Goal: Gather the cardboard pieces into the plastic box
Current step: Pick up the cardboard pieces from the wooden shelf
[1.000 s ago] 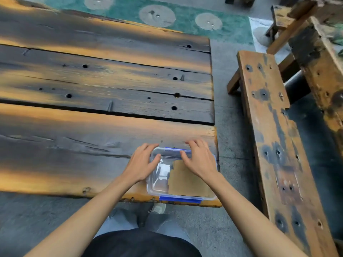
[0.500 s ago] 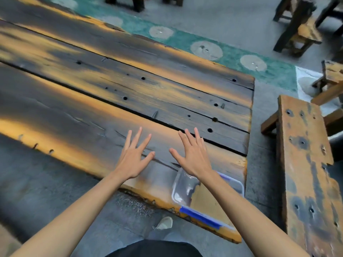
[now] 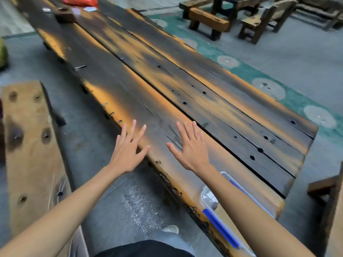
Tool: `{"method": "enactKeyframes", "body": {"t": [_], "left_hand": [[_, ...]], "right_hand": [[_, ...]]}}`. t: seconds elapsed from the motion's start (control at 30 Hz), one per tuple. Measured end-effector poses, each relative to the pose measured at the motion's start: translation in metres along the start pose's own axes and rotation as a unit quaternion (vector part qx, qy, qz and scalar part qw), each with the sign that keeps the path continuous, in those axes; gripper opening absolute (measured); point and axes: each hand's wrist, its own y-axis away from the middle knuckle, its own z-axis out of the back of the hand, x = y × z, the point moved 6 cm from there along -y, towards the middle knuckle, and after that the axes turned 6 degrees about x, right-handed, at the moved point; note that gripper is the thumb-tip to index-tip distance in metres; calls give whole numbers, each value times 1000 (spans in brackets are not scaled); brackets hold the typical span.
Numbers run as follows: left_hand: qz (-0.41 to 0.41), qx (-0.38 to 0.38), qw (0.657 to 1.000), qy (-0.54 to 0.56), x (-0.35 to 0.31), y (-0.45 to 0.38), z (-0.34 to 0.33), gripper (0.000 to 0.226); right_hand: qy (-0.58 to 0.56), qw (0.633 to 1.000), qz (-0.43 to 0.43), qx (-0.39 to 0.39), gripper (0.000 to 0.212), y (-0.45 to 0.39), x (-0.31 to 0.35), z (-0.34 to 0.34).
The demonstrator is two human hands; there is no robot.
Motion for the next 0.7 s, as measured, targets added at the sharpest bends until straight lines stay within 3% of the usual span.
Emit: {"method": "enactKeyframes", "body": {"t": [0.7], "left_hand": [[237,-169,956,-34,146,171,134,74]], "right_hand": [[-5,965,262,12,80,-43,244,-18]]}}
